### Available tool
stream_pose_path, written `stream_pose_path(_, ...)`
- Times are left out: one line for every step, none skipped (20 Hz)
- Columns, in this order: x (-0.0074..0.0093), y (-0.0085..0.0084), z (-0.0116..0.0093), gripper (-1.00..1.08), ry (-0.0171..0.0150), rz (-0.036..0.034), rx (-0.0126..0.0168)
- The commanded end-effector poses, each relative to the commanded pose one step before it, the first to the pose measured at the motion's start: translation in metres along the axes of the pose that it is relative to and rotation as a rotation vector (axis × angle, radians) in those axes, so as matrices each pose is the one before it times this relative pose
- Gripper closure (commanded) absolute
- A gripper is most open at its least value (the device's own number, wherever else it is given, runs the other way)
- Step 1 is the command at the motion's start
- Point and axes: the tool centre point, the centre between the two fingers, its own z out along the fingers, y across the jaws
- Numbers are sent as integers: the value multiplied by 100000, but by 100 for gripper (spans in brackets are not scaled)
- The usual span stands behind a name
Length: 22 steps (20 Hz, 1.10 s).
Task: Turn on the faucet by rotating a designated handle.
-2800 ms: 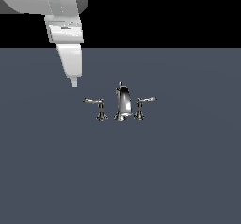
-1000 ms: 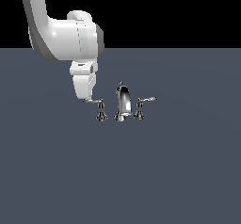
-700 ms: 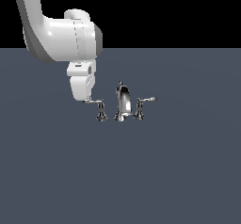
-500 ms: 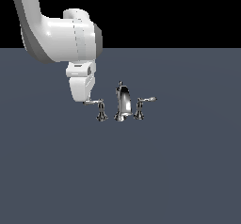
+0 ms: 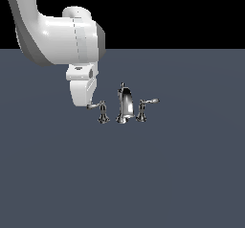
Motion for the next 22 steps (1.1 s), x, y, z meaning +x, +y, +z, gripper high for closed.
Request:
stream_pose_path(231, 1354, -7, 108, 409, -228, -1320)
stream_pose_path(58, 317, 1, 108, -5, -67, -51)
stream_pose_path(65, 318, -5, 108, -4, -55, -42)
stream_pose_path(59, 320, 0, 108, -6, -67, -51)
stream_pose_path(59, 322, 0, 108, -6, -67, -51)
stream_pose_path(67, 322, -5, 108, -5, -55, -42)
stream_pose_path(60, 324, -1, 108, -7, -67, -51)
stream_pose_path(61, 325, -1, 108, -7, -67, -50)
stream_pose_path(0, 0, 0, 108, 0, 0, 0)
stream_pose_path(-489, -339, 36, 108, -290, -561, 229)
stream_pose_path(415, 178, -5, 108, 21, 40, -19)
stream_pose_path(417, 179, -5, 108, 21, 40, -19)
stream_pose_path(419, 179, -5, 108, 21, 40, -19)
stream_pose_path(421, 180, -5, 108, 21, 40, -19)
stream_pose_path(423, 181, -5, 108, 21, 40, -19)
stream_pose_path(433, 179, 0, 108, 30, 56, -26)
stream_pose_path(427, 182, -5, 108, 21, 40, -19)
stream_pose_path(429, 182, -5, 108, 21, 40, -19)
stream_pose_path(431, 182, -5, 108, 21, 40, -19)
stream_pose_path(433, 183, -5, 108, 21, 40, -19)
stream_pose_path(450, 179, 3, 108, 37, 69, -33)
stream_pose_path(439, 182, -6, 108, 22, 39, -19)
